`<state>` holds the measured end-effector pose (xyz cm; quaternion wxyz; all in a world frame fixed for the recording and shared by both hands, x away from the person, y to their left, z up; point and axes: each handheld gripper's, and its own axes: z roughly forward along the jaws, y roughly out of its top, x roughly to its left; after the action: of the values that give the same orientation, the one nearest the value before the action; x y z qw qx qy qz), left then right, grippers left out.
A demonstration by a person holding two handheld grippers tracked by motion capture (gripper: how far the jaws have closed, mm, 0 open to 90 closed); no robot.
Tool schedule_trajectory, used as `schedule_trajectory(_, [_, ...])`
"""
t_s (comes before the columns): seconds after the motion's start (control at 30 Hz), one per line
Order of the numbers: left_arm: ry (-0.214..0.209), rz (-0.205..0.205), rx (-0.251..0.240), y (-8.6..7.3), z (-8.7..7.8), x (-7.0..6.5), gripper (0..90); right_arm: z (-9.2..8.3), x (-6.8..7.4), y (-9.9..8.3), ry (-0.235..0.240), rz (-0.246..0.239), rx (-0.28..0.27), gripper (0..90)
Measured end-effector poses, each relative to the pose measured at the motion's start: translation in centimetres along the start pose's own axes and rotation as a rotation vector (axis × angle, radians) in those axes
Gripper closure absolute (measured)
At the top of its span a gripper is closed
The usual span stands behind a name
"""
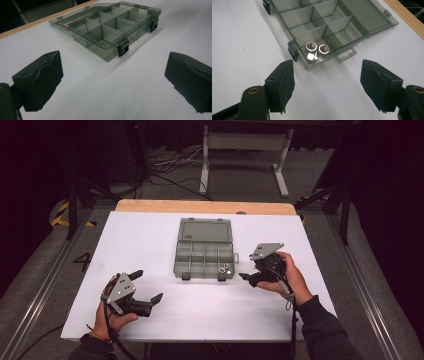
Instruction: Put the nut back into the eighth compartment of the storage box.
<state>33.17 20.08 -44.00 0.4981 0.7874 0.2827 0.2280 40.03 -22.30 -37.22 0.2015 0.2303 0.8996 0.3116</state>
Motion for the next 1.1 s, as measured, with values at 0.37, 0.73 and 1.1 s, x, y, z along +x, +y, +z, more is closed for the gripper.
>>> schedule_trajectory(0.37, [0.007, -0.001, -0.002, 0.0, -0.1, 0.1, 2.4, -1.2, 0.1, -2.2, -0.046, 0.024, -0.102, 17.9])
schedule_trajectory(0.73, [0.001, -0.001, 0.006, 0.0, 0.0, 0.0, 2.4, -2.3, 0.1, -4.8, -0.094, 0.047, -0.162, 12.4])
schedule_trajectory(1.1, [-0.002, 0.002, 0.006, -0.1, 0.0, 0.0, 2.4, -3.1, -0.3, -7.3, -0.124, 0.078, -0.194, 10.5])
